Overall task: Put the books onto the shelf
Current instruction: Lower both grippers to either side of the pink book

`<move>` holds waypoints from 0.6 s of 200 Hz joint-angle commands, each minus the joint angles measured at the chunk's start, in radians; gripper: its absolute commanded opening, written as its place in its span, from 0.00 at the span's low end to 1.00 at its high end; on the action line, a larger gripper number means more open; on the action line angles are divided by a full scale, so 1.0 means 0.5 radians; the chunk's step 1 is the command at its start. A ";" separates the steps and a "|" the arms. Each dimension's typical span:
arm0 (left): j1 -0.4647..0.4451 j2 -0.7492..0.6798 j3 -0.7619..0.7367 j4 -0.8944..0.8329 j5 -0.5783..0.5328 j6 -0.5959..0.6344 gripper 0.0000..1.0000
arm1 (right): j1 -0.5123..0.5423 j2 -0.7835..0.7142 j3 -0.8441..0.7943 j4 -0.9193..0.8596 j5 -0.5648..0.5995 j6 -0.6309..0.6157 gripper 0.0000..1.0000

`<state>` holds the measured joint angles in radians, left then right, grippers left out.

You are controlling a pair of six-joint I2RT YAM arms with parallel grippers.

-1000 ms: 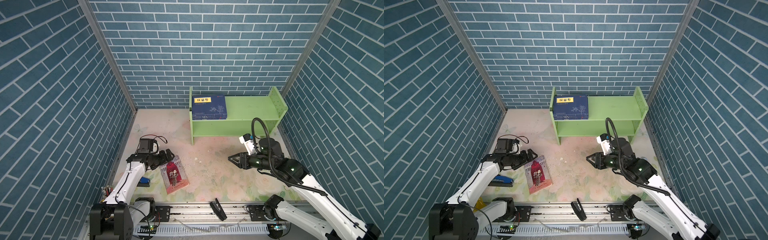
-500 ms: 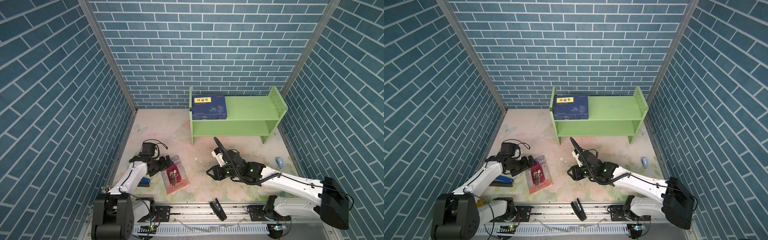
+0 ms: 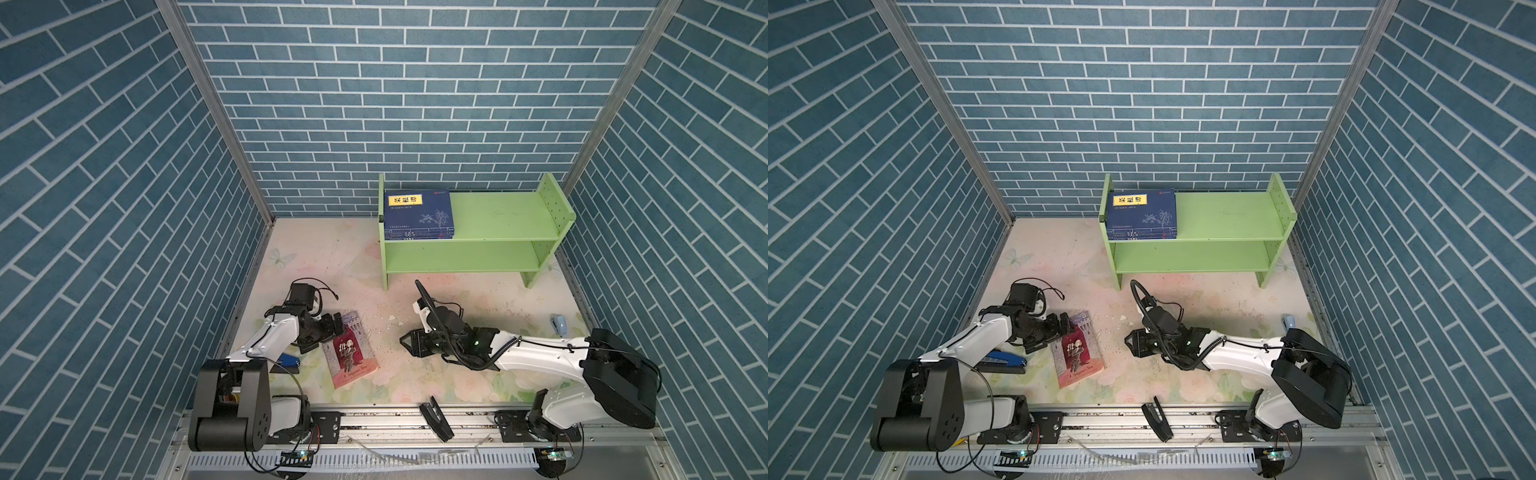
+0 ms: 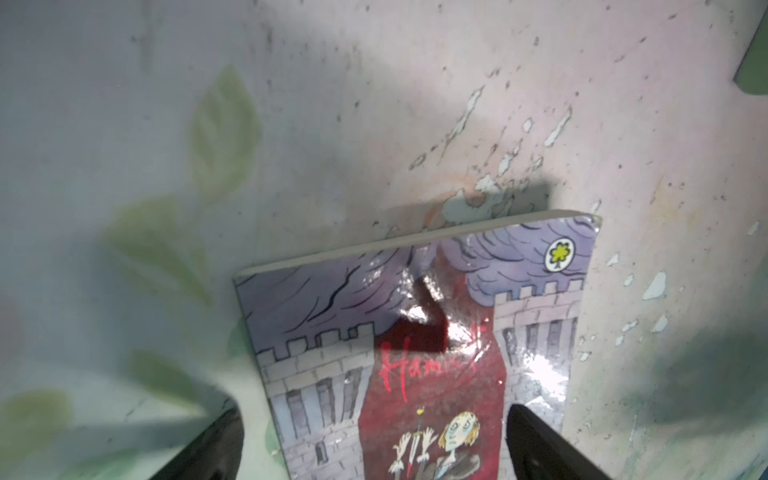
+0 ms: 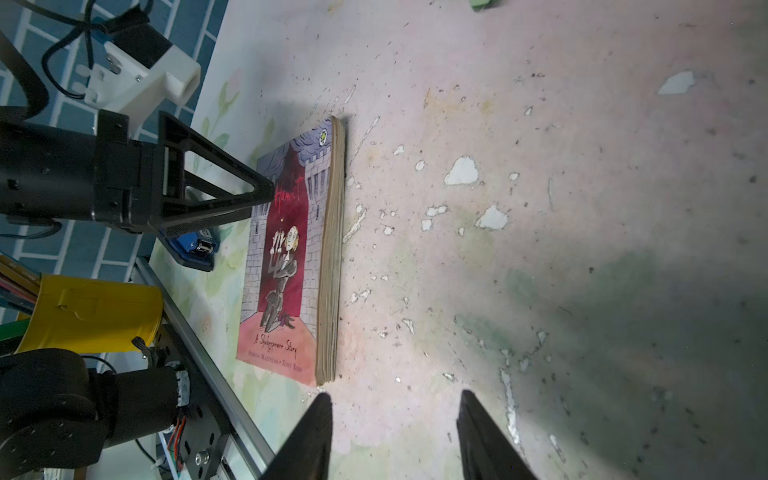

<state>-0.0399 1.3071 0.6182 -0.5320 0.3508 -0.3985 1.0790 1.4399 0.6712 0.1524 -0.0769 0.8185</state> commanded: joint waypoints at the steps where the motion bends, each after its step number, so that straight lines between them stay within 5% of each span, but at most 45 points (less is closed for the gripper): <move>1: -0.102 0.098 -0.099 0.054 0.098 -0.018 1.00 | 0.011 -0.021 -0.023 0.085 0.071 0.087 0.51; 71: -0.295 0.015 -0.129 0.278 0.434 -0.166 1.00 | 0.000 0.124 0.049 0.080 0.072 0.095 0.58; 120: -0.294 -0.125 -0.053 -0.038 0.090 0.020 1.00 | -0.032 0.328 0.119 0.260 -0.134 0.193 0.60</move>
<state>-0.1837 1.2495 0.5785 -0.4702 0.4652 -0.4305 1.0668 1.5715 0.6991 0.2073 -0.0811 0.8654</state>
